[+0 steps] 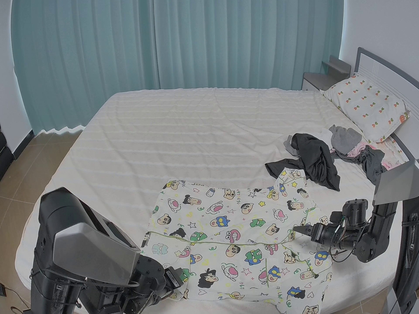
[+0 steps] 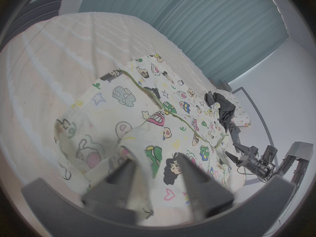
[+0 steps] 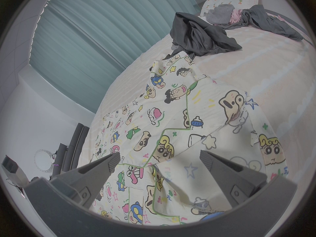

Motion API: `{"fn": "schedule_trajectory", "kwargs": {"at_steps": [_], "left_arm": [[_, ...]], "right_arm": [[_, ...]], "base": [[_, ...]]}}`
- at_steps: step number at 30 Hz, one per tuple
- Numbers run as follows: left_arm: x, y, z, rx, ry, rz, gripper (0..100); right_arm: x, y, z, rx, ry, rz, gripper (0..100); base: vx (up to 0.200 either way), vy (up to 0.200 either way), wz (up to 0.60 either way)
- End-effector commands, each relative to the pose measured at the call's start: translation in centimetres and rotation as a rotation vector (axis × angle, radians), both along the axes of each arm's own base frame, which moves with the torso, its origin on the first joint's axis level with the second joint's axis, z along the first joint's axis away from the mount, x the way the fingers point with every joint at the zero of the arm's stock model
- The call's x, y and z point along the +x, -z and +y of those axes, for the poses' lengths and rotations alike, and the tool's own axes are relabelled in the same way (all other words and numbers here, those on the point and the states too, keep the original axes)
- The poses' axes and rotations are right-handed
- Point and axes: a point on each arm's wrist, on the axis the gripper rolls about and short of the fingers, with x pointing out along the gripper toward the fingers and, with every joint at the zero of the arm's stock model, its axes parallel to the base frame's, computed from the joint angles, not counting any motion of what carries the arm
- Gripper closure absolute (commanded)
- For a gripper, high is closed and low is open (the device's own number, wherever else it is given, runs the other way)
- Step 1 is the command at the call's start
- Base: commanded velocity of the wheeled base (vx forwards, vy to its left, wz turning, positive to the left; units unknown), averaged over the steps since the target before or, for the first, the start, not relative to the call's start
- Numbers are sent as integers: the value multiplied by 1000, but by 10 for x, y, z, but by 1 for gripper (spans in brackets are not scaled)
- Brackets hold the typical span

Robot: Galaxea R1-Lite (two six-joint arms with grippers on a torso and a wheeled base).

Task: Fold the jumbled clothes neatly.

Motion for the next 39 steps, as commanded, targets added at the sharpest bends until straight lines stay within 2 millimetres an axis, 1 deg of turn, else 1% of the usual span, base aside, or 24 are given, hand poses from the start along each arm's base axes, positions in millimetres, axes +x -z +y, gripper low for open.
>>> {"fn": "schedule_trajectory", "kwargs": {"at_steps": [1,8,9,11,13,14,16,21,26,32,39], "left_arm": [[1,2,8,19,-31,8,100],[4,-3,15,18,-59,-3,100],[9,-9,18,24,-62,-36,100],[11,-13,21,36,-63,-55,100],[22,-21,27,76,-60,-117,100],[23,-21,28,81,-60,-123,100],[38,-30,34,98,-76,-191,100],[55,-31,42,120,-99,-230,100],[70,-19,51,126,-106,-218,100],[77,-2,59,141,-92,-176,100],[77,15,67,165,-111,-122,100]], "right_arm": [[0,0,0,0,0,-1,0],[0,-1,0,1,0,-2,0],[0,-1,0,1,0,-2,0],[0,-1,0,1,0,-4,0],[0,-1,0,1,0,-4,0],[0,-1,0,1,0,-4,0],[0,-1,0,1,0,-4,0],[0,-1,0,1,0,-5,0],[0,-1,0,1,0,-2,0],[0,-1,0,1,0,-4,0],[0,-1,0,1,0,-4,0]], "base": [[0,0,0],[0,0,0],[0,0,0],[0,0,0],[0,0,0],[0,0,0],[0,0,0],[0,0,0],[0,0,0],[0,0,0],[0,0,0]]}}
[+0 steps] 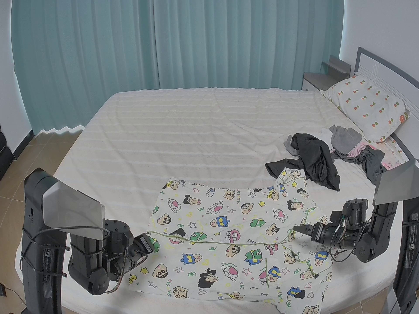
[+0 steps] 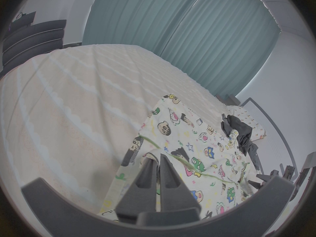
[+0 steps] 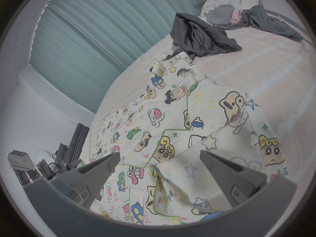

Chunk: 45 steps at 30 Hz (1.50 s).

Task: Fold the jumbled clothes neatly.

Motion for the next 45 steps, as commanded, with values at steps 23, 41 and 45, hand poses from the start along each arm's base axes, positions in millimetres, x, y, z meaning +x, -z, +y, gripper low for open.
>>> {"fn": "schedule_trajectory", "kwargs": {"at_steps": [23,41,45], "left_arm": [[-15,-43,48,-170,-50,-26,0],[-41,-54,25,-427,-36,78,0],[-46,-52,24,-424,-34,101,0]], "right_arm": [[-21,-41,-13,17,52,-70,0],[-56,-14,-12,76,86,55,0],[-57,-17,-15,77,100,46,0]], "base": [[0,0,0],[-67,0,0],[-200,0,0]]}}
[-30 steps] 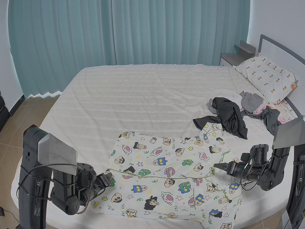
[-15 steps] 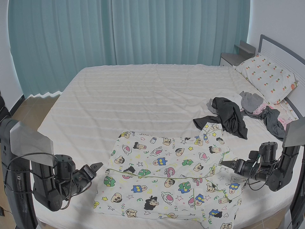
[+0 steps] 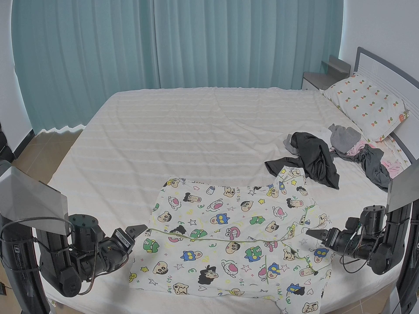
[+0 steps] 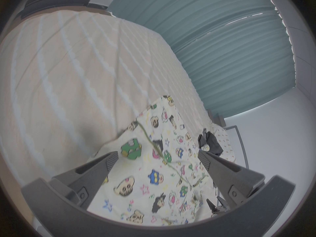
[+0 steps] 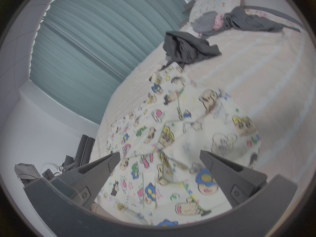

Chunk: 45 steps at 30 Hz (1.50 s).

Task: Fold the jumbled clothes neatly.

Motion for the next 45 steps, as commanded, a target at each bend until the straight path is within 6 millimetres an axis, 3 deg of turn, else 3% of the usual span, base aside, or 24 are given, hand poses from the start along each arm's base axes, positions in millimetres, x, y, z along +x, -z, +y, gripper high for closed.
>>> {"fn": "schedule_trajectory", "kwargs": {"at_steps": [1,10,15,19,23,26,35,45], "left_arm": [[-6,0,-3,2,16,7,0],[-16,3,-9,17,60,40,0],[-22,22,-17,145,162,83,0],[-7,36,-16,263,210,37,0],[21,40,-1,350,217,-52,0],[32,45,10,373,324,-91,0],[46,58,18,455,463,-57,0],[65,63,13,459,472,-82,0]], "right_arm": [[-4,4,-4,-3,15,22,0],[-21,-4,-6,-54,-20,28,0],[-22,1,-5,-57,-29,49,0],[-22,1,-2,-55,-40,52,0],[-22,4,2,-58,-56,65,0],[-23,6,4,-62,-64,72,0],[-23,6,4,-60,-66,71,0],[-23,6,5,-61,-70,72,0]], "base": [[-200,0,0],[-156,0,0],[0,0,0],[0,0,0],[0,0,0],[0,0,0],[0,0,0],[0,0,0]]}}
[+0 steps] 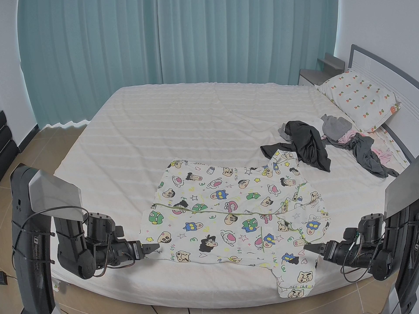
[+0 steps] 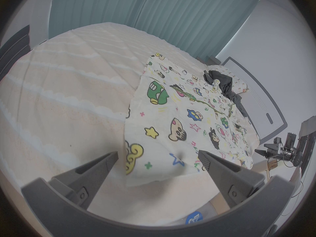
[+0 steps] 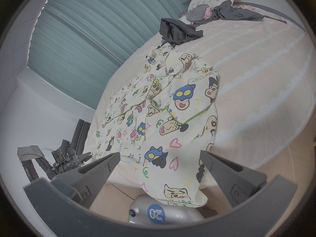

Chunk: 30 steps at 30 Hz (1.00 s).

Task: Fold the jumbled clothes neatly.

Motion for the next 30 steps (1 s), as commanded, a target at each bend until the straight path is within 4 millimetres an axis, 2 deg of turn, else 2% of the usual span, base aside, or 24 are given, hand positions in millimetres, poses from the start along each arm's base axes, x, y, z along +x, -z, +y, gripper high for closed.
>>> {"fn": "schedule_trajectory", "kwargs": {"at_steps": [1,5,6,14,21,30], "left_arm": [[5,4,-5,-2,15,-8,0],[2,4,-9,1,29,1,0],[1,4,-9,2,30,4,100],[-4,4,-3,9,13,32,100],[-26,-4,4,54,40,57,100],[-34,-1,17,115,54,66,100]], "right_arm": [[-4,1,0,-1,-3,19,0],[-4,2,0,-2,-3,24,0],[-4,3,0,-2,-3,26,0],[-5,9,0,-11,-9,48,0],[-5,9,0,-15,-6,52,0],[-13,16,-1,-79,-62,120,0]], "base": [[0,0,0],[0,0,0],[0,0,0],[0,0,0],[0,0,0],[0,0,0]]}}
